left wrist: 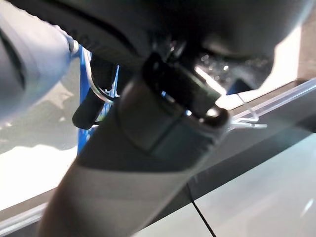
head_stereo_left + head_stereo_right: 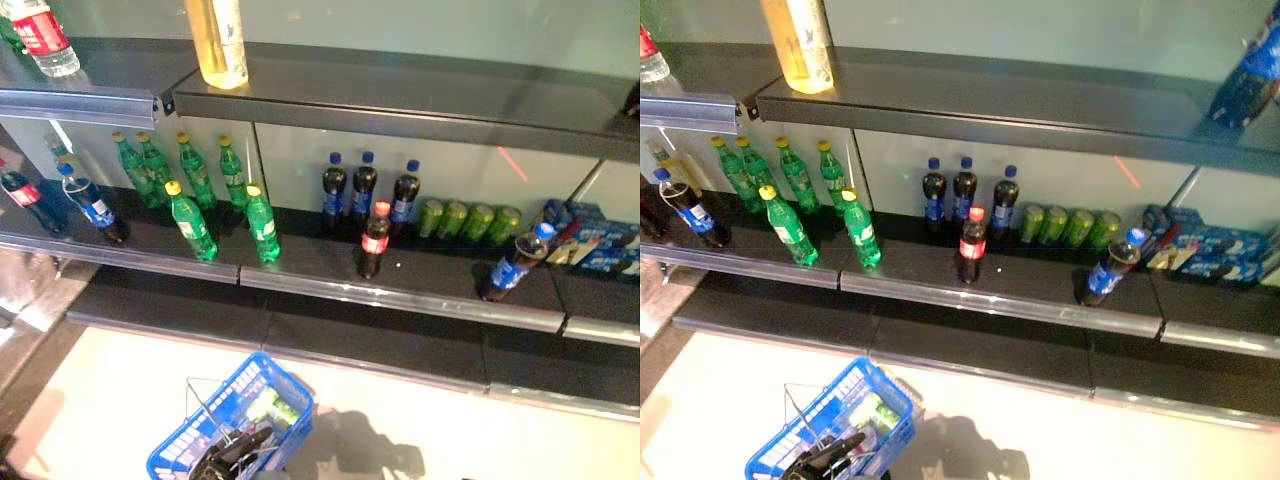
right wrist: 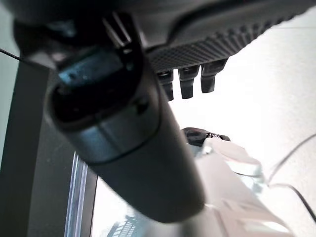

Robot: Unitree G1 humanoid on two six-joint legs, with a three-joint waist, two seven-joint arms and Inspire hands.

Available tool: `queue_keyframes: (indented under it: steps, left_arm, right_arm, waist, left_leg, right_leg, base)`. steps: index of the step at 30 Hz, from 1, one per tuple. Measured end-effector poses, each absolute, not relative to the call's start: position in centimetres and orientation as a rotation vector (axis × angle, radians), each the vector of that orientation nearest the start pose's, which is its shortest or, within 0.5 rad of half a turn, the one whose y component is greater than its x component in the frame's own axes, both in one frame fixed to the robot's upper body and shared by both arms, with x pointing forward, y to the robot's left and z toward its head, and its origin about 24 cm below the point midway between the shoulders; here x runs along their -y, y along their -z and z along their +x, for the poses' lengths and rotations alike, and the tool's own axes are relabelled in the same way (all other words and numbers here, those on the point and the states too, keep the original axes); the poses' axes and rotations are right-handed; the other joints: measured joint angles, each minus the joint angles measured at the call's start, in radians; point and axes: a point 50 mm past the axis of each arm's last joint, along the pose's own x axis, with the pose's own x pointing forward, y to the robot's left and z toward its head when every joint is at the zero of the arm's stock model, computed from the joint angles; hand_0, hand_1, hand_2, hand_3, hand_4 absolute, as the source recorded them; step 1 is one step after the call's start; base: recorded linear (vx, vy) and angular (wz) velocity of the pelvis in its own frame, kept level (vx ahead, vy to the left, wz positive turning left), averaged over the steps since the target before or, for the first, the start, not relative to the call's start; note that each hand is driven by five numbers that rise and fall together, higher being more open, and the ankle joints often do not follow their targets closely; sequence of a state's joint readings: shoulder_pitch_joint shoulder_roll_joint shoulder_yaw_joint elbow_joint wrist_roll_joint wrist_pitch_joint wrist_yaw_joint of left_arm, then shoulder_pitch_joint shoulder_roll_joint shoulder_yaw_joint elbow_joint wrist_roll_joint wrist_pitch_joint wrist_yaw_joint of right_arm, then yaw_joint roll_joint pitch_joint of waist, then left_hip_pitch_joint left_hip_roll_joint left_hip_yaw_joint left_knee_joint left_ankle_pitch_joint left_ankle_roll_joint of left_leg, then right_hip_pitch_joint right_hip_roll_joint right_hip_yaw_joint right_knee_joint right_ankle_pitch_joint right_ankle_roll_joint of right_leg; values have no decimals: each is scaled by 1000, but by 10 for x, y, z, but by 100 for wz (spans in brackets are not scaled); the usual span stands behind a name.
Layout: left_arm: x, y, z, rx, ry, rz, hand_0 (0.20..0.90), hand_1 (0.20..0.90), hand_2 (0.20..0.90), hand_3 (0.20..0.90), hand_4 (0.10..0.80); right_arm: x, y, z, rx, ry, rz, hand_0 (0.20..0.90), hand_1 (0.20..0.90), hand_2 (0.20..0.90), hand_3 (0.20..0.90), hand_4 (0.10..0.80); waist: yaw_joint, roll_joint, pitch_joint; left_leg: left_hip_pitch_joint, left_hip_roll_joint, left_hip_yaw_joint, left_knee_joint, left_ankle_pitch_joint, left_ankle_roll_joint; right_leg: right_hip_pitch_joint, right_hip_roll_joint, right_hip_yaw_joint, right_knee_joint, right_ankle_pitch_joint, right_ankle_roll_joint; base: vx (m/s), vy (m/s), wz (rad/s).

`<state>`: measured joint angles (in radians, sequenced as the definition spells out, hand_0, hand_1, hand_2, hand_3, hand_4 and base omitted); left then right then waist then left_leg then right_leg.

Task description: Pick up the drink and place into the basket.

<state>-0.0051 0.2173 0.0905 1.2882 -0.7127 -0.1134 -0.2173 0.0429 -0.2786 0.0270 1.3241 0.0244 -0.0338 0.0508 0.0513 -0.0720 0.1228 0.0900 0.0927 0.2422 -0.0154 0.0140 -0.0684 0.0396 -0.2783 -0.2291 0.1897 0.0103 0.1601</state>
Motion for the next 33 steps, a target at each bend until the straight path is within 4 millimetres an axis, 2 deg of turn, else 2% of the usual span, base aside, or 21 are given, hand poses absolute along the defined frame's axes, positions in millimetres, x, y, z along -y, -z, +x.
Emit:
queue_keyframes:
  steps: [4,5,6,7,8,9,10,11,12,14,17,22,28,33]
  left_arm:
    - [-249,157,84,-979,-492,-528,300,300,300,200,100]
    - [-253,156,84,-983,-495,-516,300,300,300,200,100]
    - [-256,156,85,-988,-495,-499,300,300,300,200,100]
    - [-257,155,84,-994,-492,-486,300,300,300,200,100]
    - [-257,156,83,-1002,-491,-479,300,300,300,200,100]
    - [-257,156,82,-1004,-491,-476,300,300,300,200,100]
    - [-258,155,82,-1005,-492,-474,300,300,300,200,100]
    - [-256,156,81,-1011,-499,-473,300,300,300,200,100]
    - [-252,159,77,-1029,-500,-481,300,300,300,200,100]
    - [-248,160,77,-1027,-499,-498,300,300,300,200,100]
    - [-246,161,75,-1038,-491,-493,300,300,300,200,100]
    - [-246,162,66,-1058,-509,-511,300,300,300,200,100]
    - [-247,163,52,-1055,-566,-720,300,300,300,200,100]
    - [-243,162,42,-1041,-501,-916,300,300,300,200,100]
  right_arm:
    - [256,163,52,-1321,134,-191,900,900,900,900,800]
    - [255,163,52,-1319,135,-186,900,900,900,900,800]
    - [254,164,51,-1320,142,-170,900,900,900,900,800]
    - [254,164,52,-1320,142,-165,900,900,900,900,800]
    - [253,164,52,-1319,143,-158,900,900,900,900,800]
    - [251,165,50,-1322,150,-141,900,900,900,900,800]
    - [249,165,51,-1322,150,-132,900,900,900,900,800]
    - [246,167,47,-1334,156,-117,900,900,900,900,800]
    - [251,165,47,-1333,183,-105,900,900,900,900,800]
    - [257,164,48,-1339,200,-110,900,900,900,900,800]
    - [259,163,48,-1348,224,-89,900,900,900,900,800]
    - [261,163,46,-1360,242,-77,900,900,900,900,800]
    - [261,164,33,-1388,250,-72,900,900,900,900,800]
    - [262,164,28,-1398,241,-85,900,900,900,900,800]
  waist:
    - [-2,-5,-2]
    - [-4,-5,-3]
    - [-12,-5,-2]
    - [-23,-2,0]
    - [-34,0,1]
    - [-35,-6,-2]
    - [-38,-16,-4]
    - [-45,-26,-7]
    - [-53,1,-6]
    - [-49,30,-5]
    - [-41,46,-12]
    - [-28,57,-23]
    - [-26,53,-61]
    - [-23,53,-78]
  left_leg:
    - [70,5,29,-68,-14,29]
    - [69,5,24,-69,-8,21]
    - [63,7,8,-69,-9,22]
    - [60,7,-36,-68,-12,19]
    - [63,7,-76,-68,-17,12]
    - [66,-1,-91,-69,-24,1]
    - [66,-10,-96,-69,-28,-5]
    - [78,-14,-106,-69,-37,-22]
    - [82,5,-95,-67,-41,-35]
    - [83,40,-86,-67,-35,-54]
    - [86,64,-56,-67,-31,-62]
    - [98,61,-54,-69,-37,-60]
    - [98,50,-66,-71,-39,-55]
    - [98,41,-74,-69,-39,-56]
  right_leg:
    - [-120,-30,44,240,4,0]
    - [-131,-18,50,216,-11,11]
    - [-118,4,51,107,-16,12]
    - [-95,20,47,-21,-10,6]
    - [-66,35,42,-156,19,-4]
    - [-40,38,41,-259,73,-10]
    - [-36,31,43,-272,106,-12]
    - [-11,25,43,-265,137,9]
    - [-1,53,38,-257,119,4]
    - [18,81,10,-265,107,-14]
    - [36,103,-15,-275,98,-27]
    - [49,101,-16,-275,94,-27]
    - [60,84,-36,-275,85,-18]
    - [65,76,-38,-275,84,-14]
  base:
    - [128,-113,-11]
    - [146,-270,3]
    - [152,-278,17]
    - [132,-233,26]
    - [116,-204,26]
    - [87,-165,24]
    - [88,-184,38]
    - [86,-186,42]
    - [99,-177,41]
    - [96,-111,27]
    - [88,-37,21]
    - [43,24,2]
    - [28,29,8]
    - [30,35,5]
